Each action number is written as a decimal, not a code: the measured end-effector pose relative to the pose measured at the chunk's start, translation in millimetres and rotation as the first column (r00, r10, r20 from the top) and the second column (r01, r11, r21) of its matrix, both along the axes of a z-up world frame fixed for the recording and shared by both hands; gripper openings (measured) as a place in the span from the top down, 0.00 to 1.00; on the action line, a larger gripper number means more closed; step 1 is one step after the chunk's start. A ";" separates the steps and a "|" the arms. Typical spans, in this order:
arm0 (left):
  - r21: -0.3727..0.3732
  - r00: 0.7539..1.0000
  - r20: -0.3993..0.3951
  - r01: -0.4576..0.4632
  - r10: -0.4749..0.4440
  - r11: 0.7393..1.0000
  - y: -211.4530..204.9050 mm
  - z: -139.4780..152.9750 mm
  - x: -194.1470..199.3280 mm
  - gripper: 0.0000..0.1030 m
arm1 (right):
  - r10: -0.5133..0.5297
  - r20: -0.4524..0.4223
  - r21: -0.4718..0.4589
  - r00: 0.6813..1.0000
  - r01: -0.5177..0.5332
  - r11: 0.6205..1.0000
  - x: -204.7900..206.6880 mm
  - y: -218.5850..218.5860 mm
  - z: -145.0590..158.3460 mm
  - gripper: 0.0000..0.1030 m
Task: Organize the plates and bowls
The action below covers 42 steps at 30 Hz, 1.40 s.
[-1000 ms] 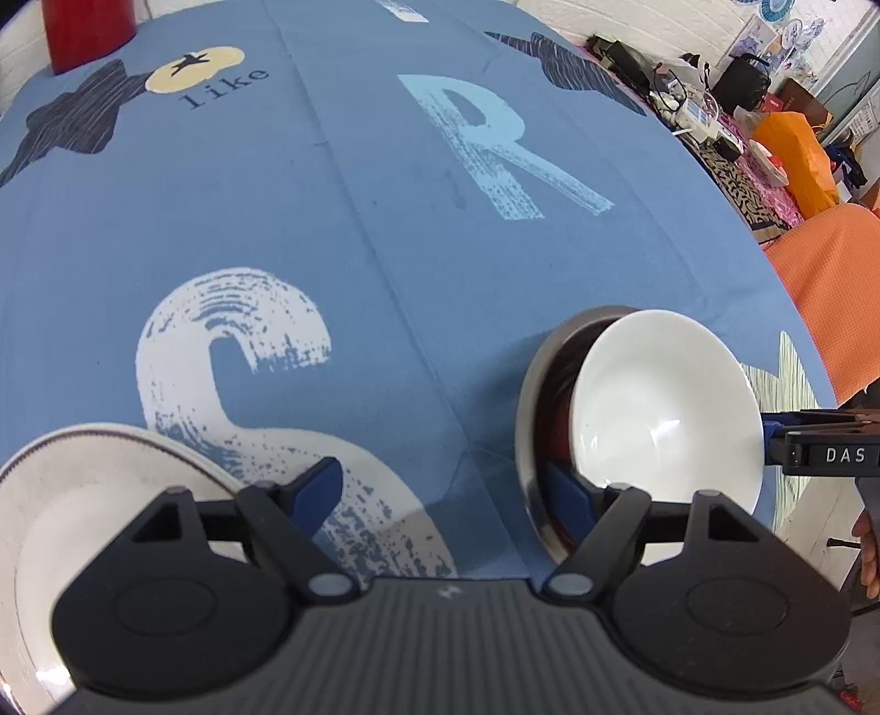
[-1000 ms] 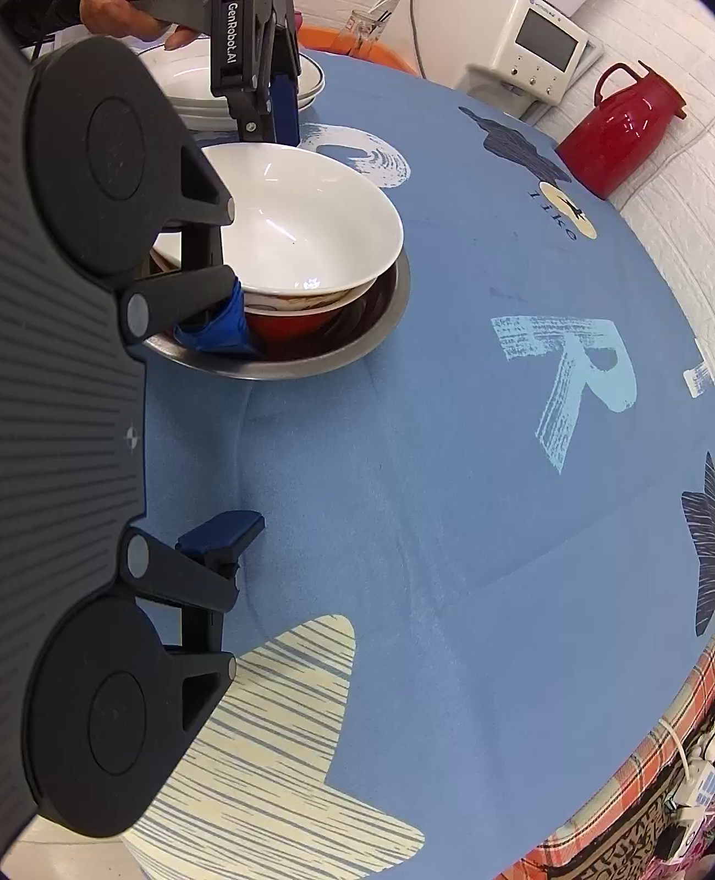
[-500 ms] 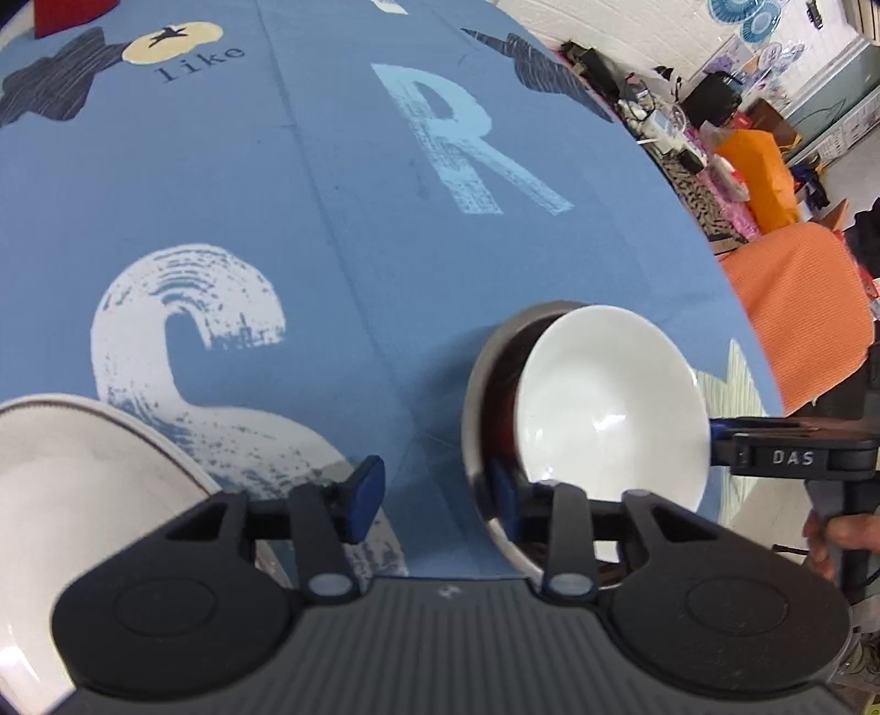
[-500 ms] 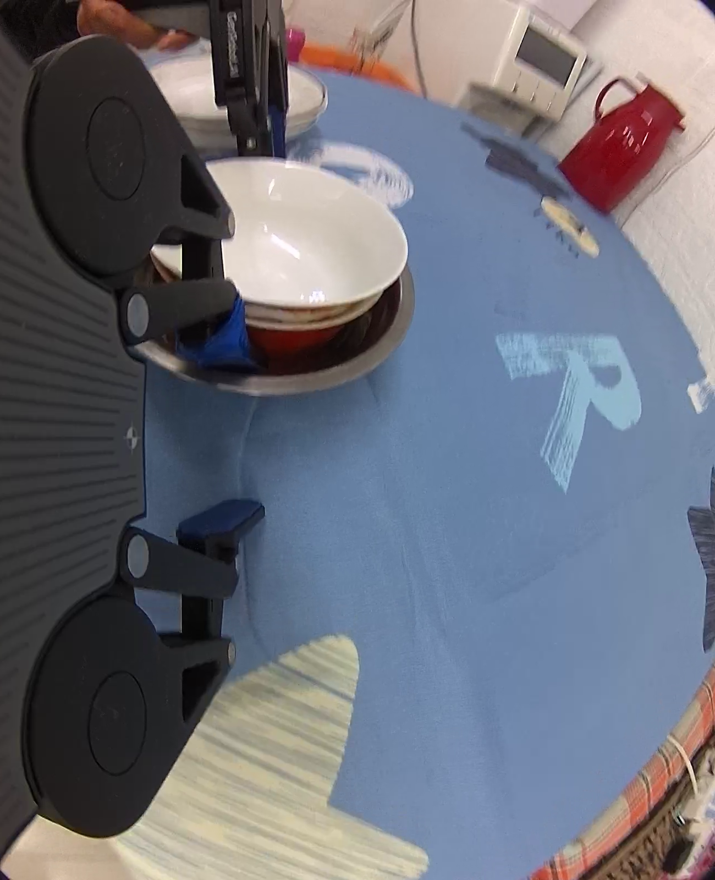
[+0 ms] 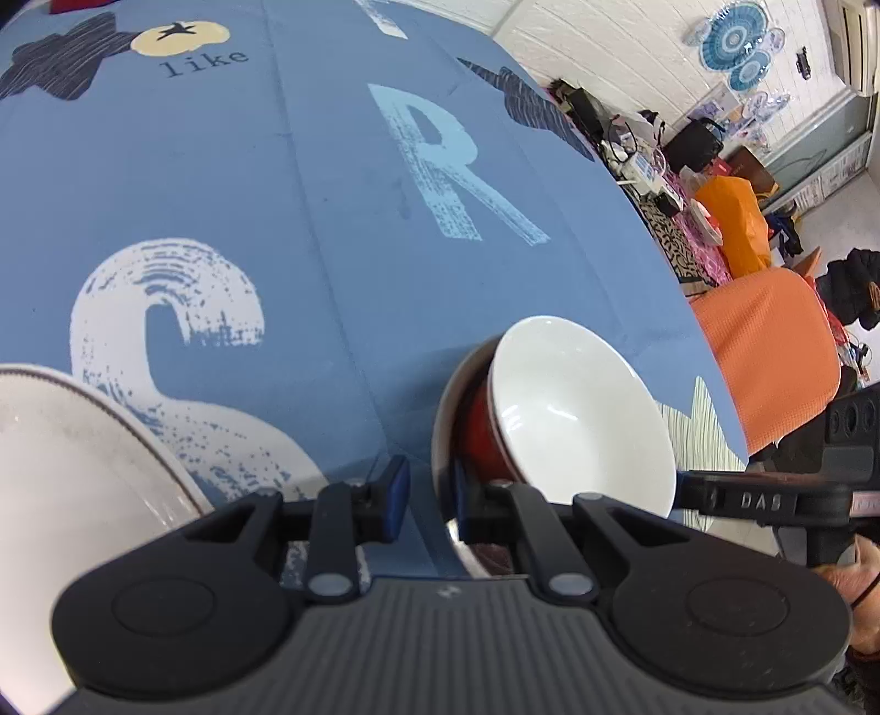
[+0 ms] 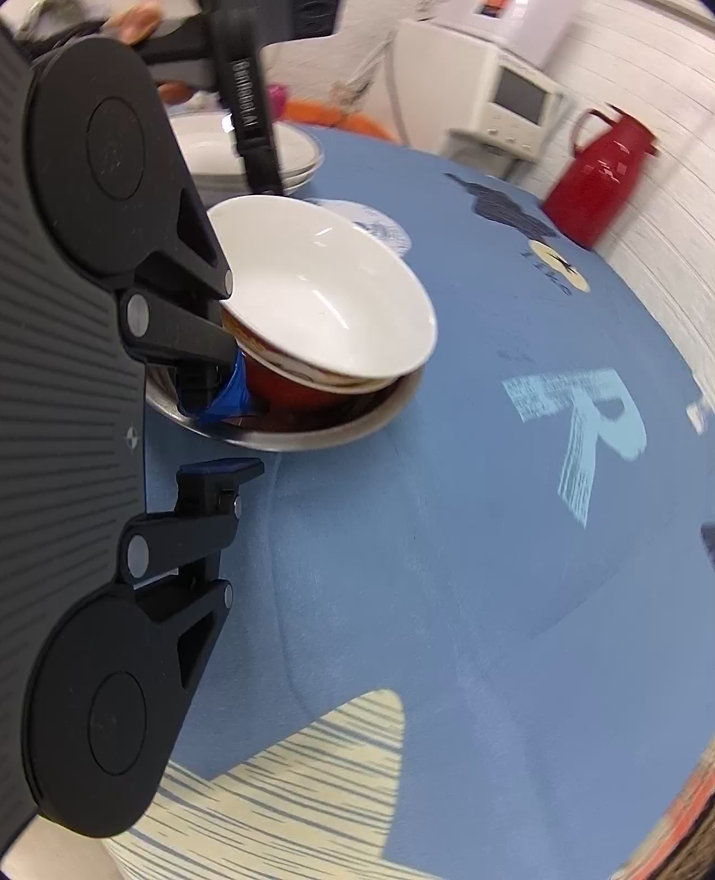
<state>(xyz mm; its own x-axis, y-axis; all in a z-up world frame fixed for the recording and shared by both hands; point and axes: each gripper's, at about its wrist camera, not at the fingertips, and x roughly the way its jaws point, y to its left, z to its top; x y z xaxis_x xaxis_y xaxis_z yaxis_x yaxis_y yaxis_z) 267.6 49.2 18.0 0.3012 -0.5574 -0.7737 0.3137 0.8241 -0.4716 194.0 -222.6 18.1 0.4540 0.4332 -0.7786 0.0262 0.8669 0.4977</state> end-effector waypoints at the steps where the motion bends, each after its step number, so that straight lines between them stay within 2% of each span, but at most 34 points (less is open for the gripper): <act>1: 0.000 1.000 0.005 0.000 0.000 1.000 0.1 -0.2 -0.6 0.96 | 0.005 0.009 -0.013 1.000 -0.005 1.000 -0.7 1.1 0.4 1.00; 8: -0.040 1.000 0.001 -0.015 0.015 0.999 1.8 -1.7 -2.2 1.00 | -0.023 0.005 0.022 1.000 0.023 0.999 -1.2 -3.3 -1.2 1.00; 10: -0.038 1.000 0.007 -0.022 0.022 0.999 1.4 -1.4 -2.1 1.00 | -0.011 0.017 0.015 1.000 0.011 1.000 -4.9 0.7 3.0 1.00; 14: -0.081 0.999 -0.013 -0.042 0.041 0.996 5.8 -2.0 3.6 1.00 | -0.012 0.041 0.002 0.999 0.012 1.000 -1.0 0.7 3.4 1.00; 18: -0.047 1.000 0.012 -0.011 0.011 0.999 1.5 -0.5 -1.0 1.00 | -0.041 0.026 0.037 0.999 0.040 0.999 3.4 -5.0 -6.5 0.99; 22: -0.061 0.999 0.010 -0.031 0.031 0.998 3.1 -2.3 -0.8 1.00 | -0.013 0.043 -0.036 0.999 0.015 0.999 6.5 -0.1 -1.6 0.93; 25: -0.071 0.999 0.004 -0.042 0.043 0.997 5.3 -3.6 -1.1 1.00 | 0.048 0.064 -0.131 0.997 -0.040 0.991 10.4 7.9 2.8 0.90; 28: -0.082 0.999 -0.001 -0.042 0.042 0.996 7.3 -4.6 -1.3 1.00 | 0.069 0.054 -0.167 0.996 -0.059 0.984 14.2 10.4 3.4 0.90; 30: -0.085 0.999 -0.011 -0.036 0.035 0.996 8.4 -4.7 0.1 1.00 | 0.079 0.070 -0.159 0.994 -0.067 0.985 14.5 8.6 2.3 0.95; 31: -0.090 0.999 -0.018 -0.034 0.032 0.995 8.8 -4.9 0.8 1.00 | 0.070 0.081 -0.136 0.994 -0.059 0.989 13.3 6.7 1.1 1.00; 35: -0.096 0.999 -0.025 -0.036 0.034 0.995 9.2 -4.4 1.7 1.00 | 0.052 0.097 -0.108 0.994 -0.041 0.993 9.7 7.0 1.5 1.00; 40: -0.164 0.999 -0.028 -0.024 0.020 0.986 13.3 3.2 4.4 1.00 | 0.018 0.103 -0.104 0.995 -0.008 0.995 11.0 4.2 9.7 1.00; 42: -0.144 1.000 -0.004 -0.021 0.020 0.989 10.4 8.9 4.7 1.00 | 0.026 0.129 -0.118 0.991 -0.010 0.993 12.4 5.8 15.2 1.00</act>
